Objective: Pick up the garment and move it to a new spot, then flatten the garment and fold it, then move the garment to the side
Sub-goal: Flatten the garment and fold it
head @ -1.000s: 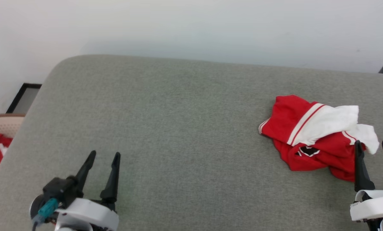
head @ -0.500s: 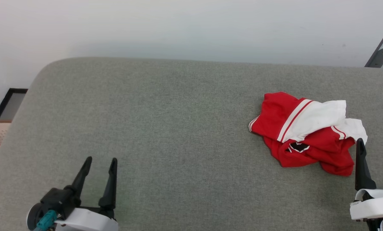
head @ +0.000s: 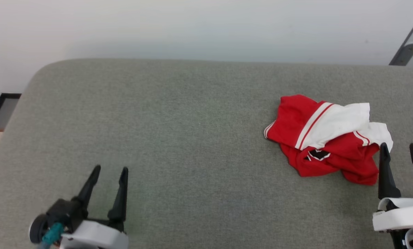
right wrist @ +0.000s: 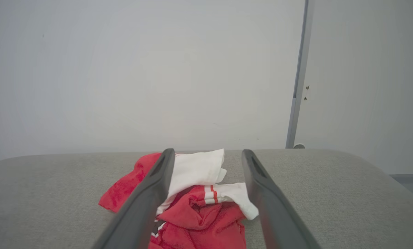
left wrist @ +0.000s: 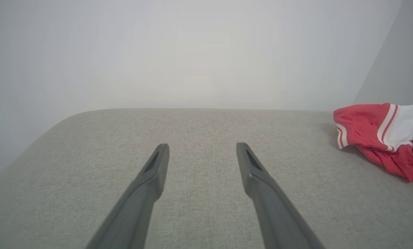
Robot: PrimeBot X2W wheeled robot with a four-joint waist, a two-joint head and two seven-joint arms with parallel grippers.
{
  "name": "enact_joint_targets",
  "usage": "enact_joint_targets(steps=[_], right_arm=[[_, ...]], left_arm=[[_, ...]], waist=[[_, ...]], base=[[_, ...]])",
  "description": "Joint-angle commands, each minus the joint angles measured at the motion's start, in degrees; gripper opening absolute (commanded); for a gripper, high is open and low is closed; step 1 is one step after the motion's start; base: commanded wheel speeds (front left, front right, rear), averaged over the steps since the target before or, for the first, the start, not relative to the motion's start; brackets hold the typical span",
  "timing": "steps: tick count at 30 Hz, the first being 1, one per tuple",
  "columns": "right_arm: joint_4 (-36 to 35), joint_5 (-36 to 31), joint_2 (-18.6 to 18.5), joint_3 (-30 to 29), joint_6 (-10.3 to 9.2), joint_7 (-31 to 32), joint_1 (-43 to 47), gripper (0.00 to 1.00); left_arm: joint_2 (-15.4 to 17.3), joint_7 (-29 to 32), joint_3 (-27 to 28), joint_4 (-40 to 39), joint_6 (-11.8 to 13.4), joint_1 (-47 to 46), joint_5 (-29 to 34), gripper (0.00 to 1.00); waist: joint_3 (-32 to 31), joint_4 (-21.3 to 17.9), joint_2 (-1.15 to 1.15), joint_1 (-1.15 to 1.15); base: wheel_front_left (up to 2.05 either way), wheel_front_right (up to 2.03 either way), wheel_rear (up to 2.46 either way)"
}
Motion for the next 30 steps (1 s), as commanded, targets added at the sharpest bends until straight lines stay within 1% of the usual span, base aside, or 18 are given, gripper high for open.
enact_joint_targets(steps=[1,4,6,9,11,14,17,20,23,26,30], right_arm=[[-0.2,0.3,0.2,0.2,-0.08,-0.3,-0.9,1.00],[-0.4,0.6,0.8,0.7,-0.08,-0.3,-1.9,1.00],[-0.4,1.0,1.3,0.9,-0.08,-0.3,-2.5,1.00],[-0.8,1.6,2.0,1.0,-0.08,-0.3,-4.0,1.00],[-0.9,2.0,2.6,1.1,-0.08,-0.3,-5.0,1.00],[-0.8,2.5,3.6,1.5,-0.08,-0.3,-6.7,1.00],[-0.5,3.4,4.6,1.8,-0.08,-0.3,-8.5,1.00],[0.0,4.5,5.2,2.1,-0.08,-0.3,-10.4,1.00],[1.0,5.9,5.6,3.3,-0.08,-0.3,-11.7,1.00],[1.8,7.9,5.7,4.3,-0.08,-0.3,-12.6,1.00],[2.3,10.8,5.8,5.1,-0.08,-0.3,-13.1,1.00]], left_arm=[[0.2,0.0,0.1,-0.5,-0.2,-1.1,0.2,1.00],[1.2,0.0,-1.7,-1.2,-0.2,-3.9,-0.8,1.00],[2.8,0.0,-4.7,-1.2,-0.2,-7.2,-1.3,1.00],[5.8,1.6,-11.0,-1.2,-0.2,-15.3,-2.0,1.00],[7.8,4.8,-16.6,-1.0,-0.2,-21.9,-3.5,1.00],[11.0,11.4,-26.9,-0.3,-0.2,-33.9,-6.4,1.00],[11.8,19.6,-37.3,1.6,-0.1,-45.7,-13.3,1.00],[11.5,30.3,-47.3,5.1,-0.1,-56.6,-22.7,1.00],[11.0,39.2,-55.0,9.0,-0.1,-66.1,-31.9,1.00],[9.6,45.5,-60.0,13.2,-0.1,-72.6,-39.5,1.00],[6.3,51.6,-65.3,17.3,-0.1,-78.0,-46.6,1.00]], waist=[[0.9,-0.8,0.00,0.00],[2.5,-1.9,0.00,0.00],[3.6,-2.9,0.00,0.00],[5.8,-4.8,0.00,0.00],[7.7,-6.4,0.00,0.00],[10.7,-9.3,0.00,0.00],[14.1,-12.9,0.00,0.00],[17.4,-16.5,0.00,0.00],[19.7,-20.4,0.00,0.00],[21.3,-23.9,0.00,0.00],[22.7,-27.2,0.00,0.00]], base=[[0.00,0.00,0.00],[0.00,0.00,0.00],[0.00,0.00,0.00],[0.00,0.00,0.00],[0.00,0.00,0.00],[0.00,0.00,0.00],[0.00,0.00,0.00],[0.00,0.00,0.00],[0.00,0.00,0.00],[0.00,0.00,0.00],[0.00,0.00,0.00]])
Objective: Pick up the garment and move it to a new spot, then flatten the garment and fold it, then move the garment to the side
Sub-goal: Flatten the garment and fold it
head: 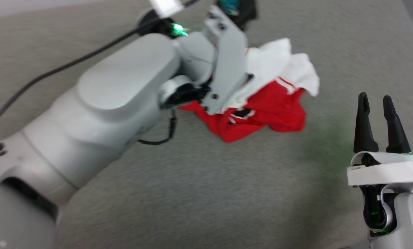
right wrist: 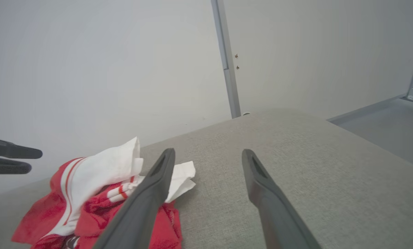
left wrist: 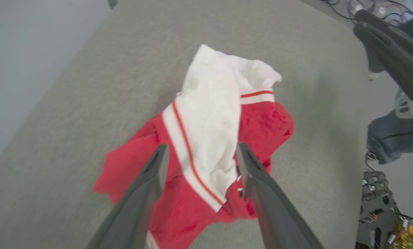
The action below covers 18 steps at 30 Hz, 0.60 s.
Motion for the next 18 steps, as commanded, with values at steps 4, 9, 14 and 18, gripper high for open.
enact_joint_targets(steps=[4,9,14,18], right_arm=[[0.2,2.2,0.3,1.0,-0.08,-0.3,-0.6,1.00],[0.5,2.9,0.3,1.5,-0.08,-0.3,-0.9,1.00],[0.6,3.4,0.2,1.9,-0.08,-0.3,-1.5,1.00],[0.6,3.4,0.2,2.3,-0.08,-0.3,-1.7,1.00]], left_arm=[[-2.6,3.5,-2.8,2.1,0.1,-3.2,-5.0,1.00],[-3.4,2.4,-4.5,3.7,0.1,-5.0,-4.4,1.00],[-2.9,0.5,-4.9,5.8,0.1,-4.9,-3.4,1.00],[-2.0,-0.2,-4.9,7.6,0.1,-4.3,-1.3,1.00]], waist=[[6.4,-9.1,0.00,0.00],[6.4,-10.2,0.00,0.00],[6.4,-10.7,0.00,0.00],[6.7,-10.8,0.00,0.00]], base=[[0.00,0.00,0.00],[0.00,0.00,0.00],[0.00,0.00,0.00],[0.00,0.00,0.00]])
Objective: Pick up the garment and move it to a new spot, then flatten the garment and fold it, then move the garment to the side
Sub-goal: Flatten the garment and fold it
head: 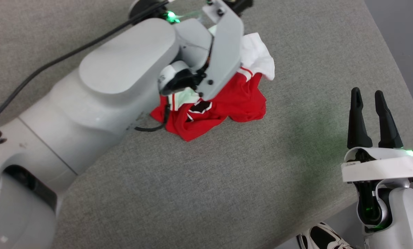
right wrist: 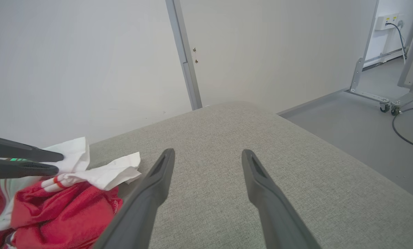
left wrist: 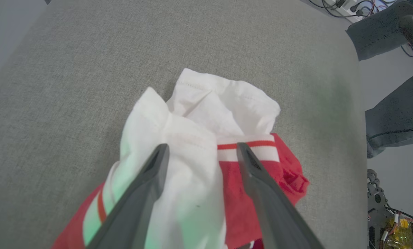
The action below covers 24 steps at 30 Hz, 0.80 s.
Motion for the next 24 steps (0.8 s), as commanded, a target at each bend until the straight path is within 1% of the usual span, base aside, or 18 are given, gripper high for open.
enact_joint_targets(steps=[1,7,8,9,10,11,12,16,18,22,23,24], right_arm=[[0.0,0.1,0.2,0.3,-0.08,-0.3,-0.5,1.00],[-0.3,-0.4,0.2,0.2,-0.08,-0.3,-1.0,1.00],[-0.4,-0.5,0.2,0.2,-0.08,-0.3,-1.1,1.00],[-0.4,-0.7,0.2,0.1,-0.08,-0.3,-1.1,1.00],[-0.5,-0.7,0.2,0.1,-0.08,-0.3,-1.1,1.00],[-0.5,-0.8,0.2,0.1,-0.08,-0.3,-1.1,1.00],[-0.5,-1.1,0.2,0.1,-0.08,-0.3,-1.1,1.00],[-0.8,-2.0,0.2,-0.5,-0.08,-0.3,-1.0,1.00],[-0.9,-2.4,0.2,-1.2,-0.08,-0.3,-0.8,1.00],[-1.2,-4.1,0.2,-2.6,-0.08,-0.3,0.4,1.00],[-1.2,-4.1,0.2,-2.6,-0.08,-0.3,0.4,1.00],[-1.2,-4.7,0.2,-2.9,-0.08,-0.3,0.5,1.00]], left_arm=[[0.4,0.0,0.0,0.5,0.1,0.6,1.1,1.00],[1.1,-0.1,0.0,0.7,0.1,1.4,3.7,1.00],[1.1,-0.2,0.0,0.7,0.1,1.5,3.6,0.81],[1.1,-0.5,0.0,1.0,0.1,1.6,3.3,0.53],[1.0,-0.7,0.0,0.9,0.1,1.4,3.6,0.36],[1.0,-1.0,0.0,0.9,0.1,1.3,3.8,0.21],[1.0,-1.5,0.0,1.2,0.1,1.3,3.5,0.01],[0.4,-3.0,0.0,1.8,0.1,0.8,2.8,0.00],[0.1,-4.8,0.0,1.9,0.1,0.3,2.1,0.00],[-0.8,-9.8,0.9,3.0,0.1,-0.4,-2.6,0.00],[-0.8,-9.8,0.9,3.0,0.1,-0.4,-2.6,0.00],[-0.8,-11.3,1.0,3.0,0.1,-0.4,-3.6,0.00]], waist=[[0.3,-0.1,0.00,0.00],[0.7,0.2,0.00,0.00],[0.7,0.3,0.00,0.00],[0.7,0.4,0.00,0.00],[0.7,0.5,0.00,0.00],[0.7,0.6,0.00,0.00],[0.6,0.7,0.00,0.00],[0.2,1.7,0.00,0.00],[-0.3,2.8,0.00,0.00],[-2.2,6.1,0.00,0.00],[-2.2,6.1,0.00,0.00],[-2.9,7.0,0.00,0.00]], base=[[0.00,0.00,0.00],[0.00,0.00,0.00],[0.00,0.00,0.00],[0.00,0.00,0.00],[0.00,0.00,0.00],[0.00,0.00,0.00],[0.00,0.00,0.00],[0.00,0.00,0.00],[0.00,0.00,0.00],[0.00,0.00,0.00],[0.00,0.00,0.00],[0.00,0.00,0.00]])
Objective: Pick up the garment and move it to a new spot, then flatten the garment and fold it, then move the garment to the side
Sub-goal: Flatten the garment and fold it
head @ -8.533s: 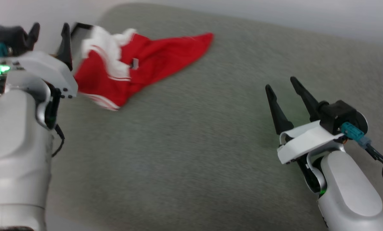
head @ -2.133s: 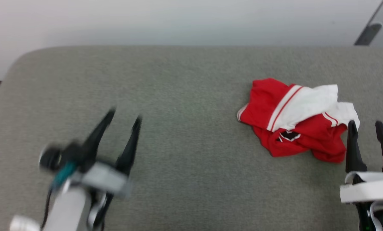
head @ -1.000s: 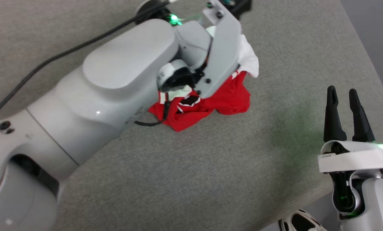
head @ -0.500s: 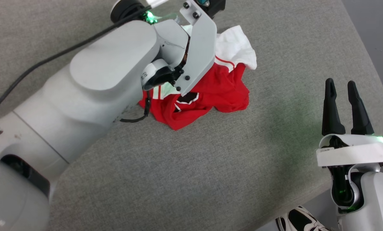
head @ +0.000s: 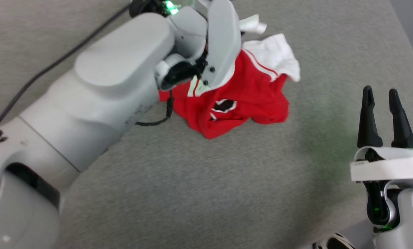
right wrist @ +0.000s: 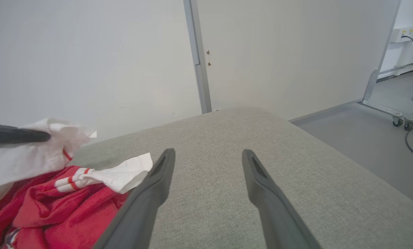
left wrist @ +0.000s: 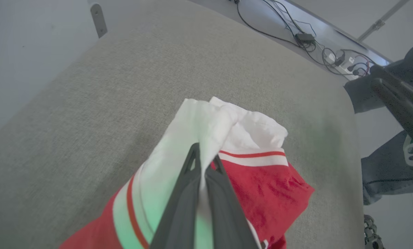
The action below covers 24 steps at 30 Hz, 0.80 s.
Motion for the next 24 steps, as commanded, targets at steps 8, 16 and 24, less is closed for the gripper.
enact_joint_targets(steps=[8,16,24], right_arm=[[-1.1,-4.3,0.0,-1.2,-0.08,-0.3,1.6,1.00],[-1.8,-6.0,0.1,-1.7,-0.08,-0.3,2.0,1.00],[-2.6,-7.0,-0.4,-2.4,-0.08,-0.3,2.3,1.00]], left_arm=[[7.7,-11.3,3.3,-1.7,0.1,5.9,-7.7,0.00],[18.6,-19.8,7.2,-2.3,0.1,16.5,-15.1,0.00],[23.0,-25.0,9.2,4.4,0.1,22.6,-18.2,0.00]], waist=[[-6.3,9.7,0.00,0.00],[-6.7,13.3,0.00,0.00],[-5.3,12.9,0.00,0.00]], base=[[0.00,0.00,0.00],[0.00,0.00,0.00],[0.00,0.00,0.00]])
